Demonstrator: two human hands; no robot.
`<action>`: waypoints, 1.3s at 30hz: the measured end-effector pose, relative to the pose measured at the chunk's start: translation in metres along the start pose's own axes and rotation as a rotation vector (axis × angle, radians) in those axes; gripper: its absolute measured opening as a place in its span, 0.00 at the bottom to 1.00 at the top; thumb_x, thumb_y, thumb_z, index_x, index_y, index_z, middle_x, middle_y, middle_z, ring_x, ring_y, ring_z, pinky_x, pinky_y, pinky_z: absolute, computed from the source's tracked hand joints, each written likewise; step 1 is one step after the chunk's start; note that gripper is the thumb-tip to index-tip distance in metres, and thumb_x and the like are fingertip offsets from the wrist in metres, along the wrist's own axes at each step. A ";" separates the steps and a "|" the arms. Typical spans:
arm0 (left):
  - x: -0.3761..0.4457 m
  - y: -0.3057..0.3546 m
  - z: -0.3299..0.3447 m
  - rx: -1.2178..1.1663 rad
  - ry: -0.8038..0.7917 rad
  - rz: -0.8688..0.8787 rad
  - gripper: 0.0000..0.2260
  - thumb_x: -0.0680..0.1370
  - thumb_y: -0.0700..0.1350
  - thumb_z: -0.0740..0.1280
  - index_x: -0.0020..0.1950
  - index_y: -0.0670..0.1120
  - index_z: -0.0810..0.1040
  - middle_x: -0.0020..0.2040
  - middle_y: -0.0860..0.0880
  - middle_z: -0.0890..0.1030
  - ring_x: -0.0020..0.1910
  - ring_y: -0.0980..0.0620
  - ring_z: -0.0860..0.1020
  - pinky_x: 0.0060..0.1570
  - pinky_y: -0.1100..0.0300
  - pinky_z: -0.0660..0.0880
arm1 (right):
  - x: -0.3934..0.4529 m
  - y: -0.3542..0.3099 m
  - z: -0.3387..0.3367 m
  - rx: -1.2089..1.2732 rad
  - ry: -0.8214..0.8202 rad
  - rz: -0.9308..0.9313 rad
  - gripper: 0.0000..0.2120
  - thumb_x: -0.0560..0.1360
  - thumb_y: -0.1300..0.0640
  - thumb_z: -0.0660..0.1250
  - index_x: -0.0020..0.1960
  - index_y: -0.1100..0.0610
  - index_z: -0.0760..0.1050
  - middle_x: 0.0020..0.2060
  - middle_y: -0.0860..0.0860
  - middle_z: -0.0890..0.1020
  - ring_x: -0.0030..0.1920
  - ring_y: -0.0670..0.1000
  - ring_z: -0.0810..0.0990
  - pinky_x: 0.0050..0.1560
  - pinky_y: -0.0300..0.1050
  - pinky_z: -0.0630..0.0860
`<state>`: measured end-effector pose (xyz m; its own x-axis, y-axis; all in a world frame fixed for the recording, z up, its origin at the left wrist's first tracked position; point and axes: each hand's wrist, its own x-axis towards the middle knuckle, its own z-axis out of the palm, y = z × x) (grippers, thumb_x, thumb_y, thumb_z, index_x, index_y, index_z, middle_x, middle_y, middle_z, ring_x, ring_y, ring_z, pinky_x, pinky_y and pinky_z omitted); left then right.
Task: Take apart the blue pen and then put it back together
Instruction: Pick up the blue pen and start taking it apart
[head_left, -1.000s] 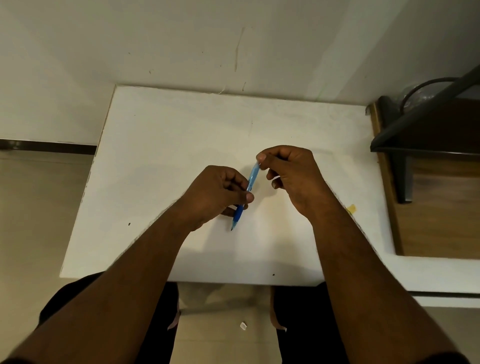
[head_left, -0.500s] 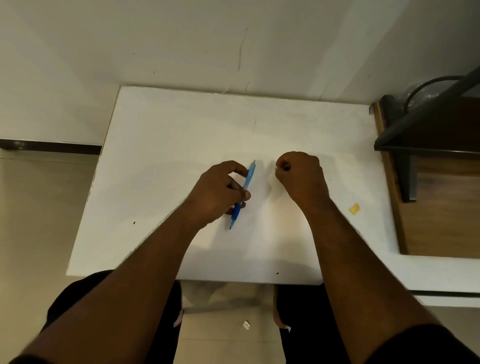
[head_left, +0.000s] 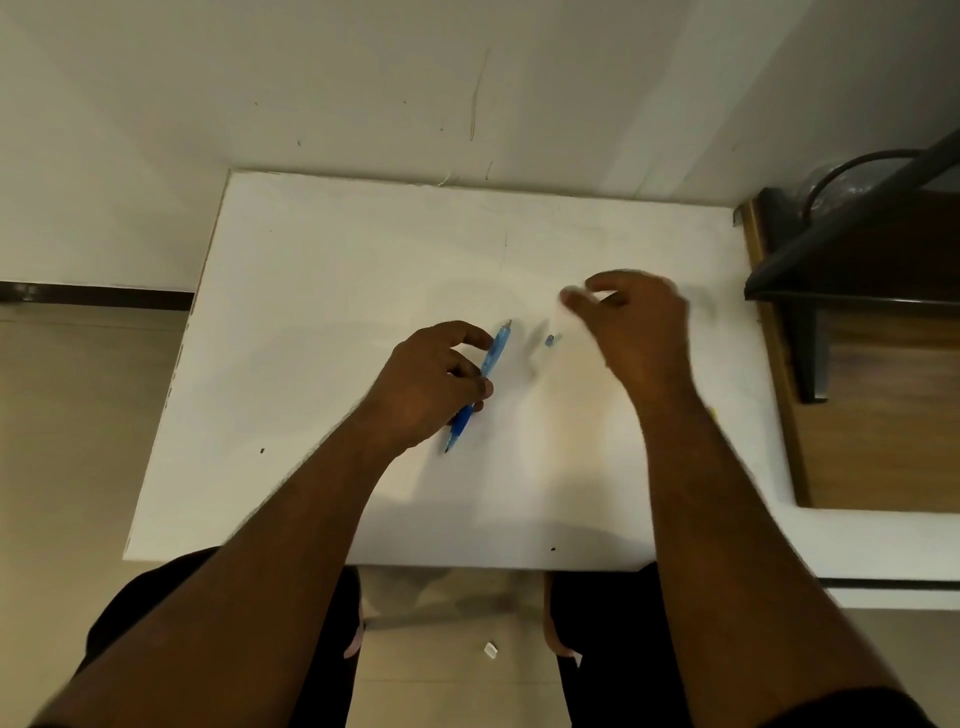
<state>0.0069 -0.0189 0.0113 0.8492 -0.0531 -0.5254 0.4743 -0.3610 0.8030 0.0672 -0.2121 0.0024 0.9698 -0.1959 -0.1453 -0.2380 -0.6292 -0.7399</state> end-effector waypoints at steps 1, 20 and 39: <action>0.000 0.000 -0.001 0.004 -0.004 0.008 0.15 0.73 0.37 0.72 0.58 0.48 0.77 0.42 0.44 0.85 0.41 0.46 0.85 0.46 0.50 0.83 | 0.000 -0.007 -0.011 0.186 0.056 0.044 0.10 0.67 0.48 0.74 0.43 0.54 0.82 0.35 0.51 0.83 0.33 0.51 0.78 0.39 0.51 0.78; 0.001 0.004 0.004 0.061 -0.054 0.061 0.13 0.72 0.37 0.72 0.53 0.49 0.77 0.40 0.46 0.86 0.38 0.50 0.85 0.45 0.53 0.83 | -0.015 -0.029 -0.005 0.305 -0.439 0.000 0.01 0.71 0.62 0.73 0.43 0.58 0.82 0.28 0.50 0.80 0.25 0.47 0.74 0.26 0.41 0.73; -0.004 0.009 -0.002 -0.017 -0.152 0.050 0.15 0.70 0.37 0.75 0.54 0.46 0.80 0.38 0.44 0.86 0.37 0.48 0.84 0.43 0.59 0.82 | -0.009 -0.020 -0.008 0.420 -0.273 0.100 0.06 0.75 0.65 0.65 0.41 0.59 0.80 0.31 0.53 0.77 0.27 0.48 0.70 0.25 0.40 0.69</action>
<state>0.0086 -0.0205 0.0210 0.8273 -0.2115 -0.5204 0.4373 -0.3389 0.8330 0.0627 -0.2040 0.0235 0.9354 -0.0006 -0.3536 -0.3425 -0.2494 -0.9058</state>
